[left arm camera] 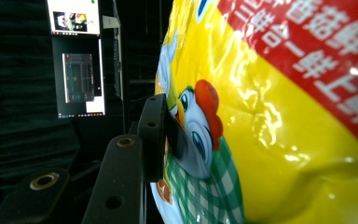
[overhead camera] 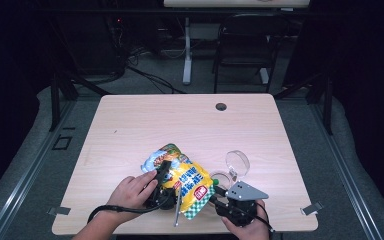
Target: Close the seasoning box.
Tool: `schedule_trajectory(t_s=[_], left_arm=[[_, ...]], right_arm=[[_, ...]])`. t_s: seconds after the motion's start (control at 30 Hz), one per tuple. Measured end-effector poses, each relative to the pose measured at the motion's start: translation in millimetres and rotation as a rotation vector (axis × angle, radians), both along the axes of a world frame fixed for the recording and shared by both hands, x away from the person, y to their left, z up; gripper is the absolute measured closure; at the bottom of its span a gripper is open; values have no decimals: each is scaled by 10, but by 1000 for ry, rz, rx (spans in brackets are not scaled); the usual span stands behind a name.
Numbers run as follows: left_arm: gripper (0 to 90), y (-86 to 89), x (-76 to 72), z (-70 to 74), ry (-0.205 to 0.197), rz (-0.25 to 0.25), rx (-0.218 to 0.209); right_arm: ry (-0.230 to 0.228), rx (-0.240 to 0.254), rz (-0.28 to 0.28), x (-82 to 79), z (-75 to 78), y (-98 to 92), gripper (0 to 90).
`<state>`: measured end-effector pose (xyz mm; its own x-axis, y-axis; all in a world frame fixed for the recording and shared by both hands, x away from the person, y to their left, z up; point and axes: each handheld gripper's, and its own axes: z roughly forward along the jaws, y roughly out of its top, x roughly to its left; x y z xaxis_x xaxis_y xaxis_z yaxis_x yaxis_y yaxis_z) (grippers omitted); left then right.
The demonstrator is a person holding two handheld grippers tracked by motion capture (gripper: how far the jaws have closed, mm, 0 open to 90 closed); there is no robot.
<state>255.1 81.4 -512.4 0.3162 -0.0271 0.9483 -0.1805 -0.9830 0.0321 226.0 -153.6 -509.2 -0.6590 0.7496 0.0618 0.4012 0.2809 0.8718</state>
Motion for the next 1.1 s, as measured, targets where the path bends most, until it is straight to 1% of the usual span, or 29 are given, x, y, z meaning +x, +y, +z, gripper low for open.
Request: schedule_trajectory(t_s=[0.03, 0.07, 0.1, 0.13, 0.17, 0.2, 0.27, 0.33, 0.4, 0.53, 0.77, 0.8, 0.83, 0.87, 0.9, 1.03, 1.1], left_arm=[[640, 0, -1, 2, -1, 1, 1], [640, 2, 8, -6, -13, -11, -6], [640, -1, 0, 6, 0, 0, 4], [640, -2, 1, 7, -1, 0, 6], [641, 1, 8, -3, -10, -9, -3], [640, -3, -1, 9, -1, 2, 7], [641, -4, -1, 14, 1, 2, 12], [641, -3, -1, 17, 0, 1, 14], [641, 3, 2, 21, 11, 4, 9], [642, 6, 9, 21, 23, 7, 0], [643, 3, 19, 22, 24, 2, -6], [643, 3, 19, 26, 30, 6, -4], [643, 8, 29, 16, 19, -8, -15], [643, 11, 32, 14, 22, -11, -19], [643, 11, 28, 18, 31, -4, -16], [643, 13, 31, 13, 33, 3, -16], [643, 16, 39, 10, 37, 10, -7]], right_arm=[[0, -1, 0, 0, 0, -1, 677], [0, 0, 0, 0, -1, 0, 678], [-1, -1, 0, 0, -1, 1, 677], [-1, -2, 0, 0, -1, 1, 678], [-1, -3, 1, 0, -2, 2, 678], [-1, -5, 1, 0, -3, 2, 679], [-2, -3, -1, 1, -6, 7, 679], [-1, -8, 1, 1, -5, 7, 679], [-4, -10, 4, 0, -6, 8, 679], [-21, -8, 2, -6, -3, 7, 666], [-46, -36, 0, -19, 1, 15, 652], [-48, -38, 2, -20, 3, 13, 651], [-51, -42, 2, -23, 6, 11, 651], [-54, -39, 3, -24, 7, 12, 650], [-55, -39, 4, -25, 8, 12, 650], [-61, -47, 3, -28, 7, 14, 649], [-66, -50, 2, -28, 7, 13, 644]])
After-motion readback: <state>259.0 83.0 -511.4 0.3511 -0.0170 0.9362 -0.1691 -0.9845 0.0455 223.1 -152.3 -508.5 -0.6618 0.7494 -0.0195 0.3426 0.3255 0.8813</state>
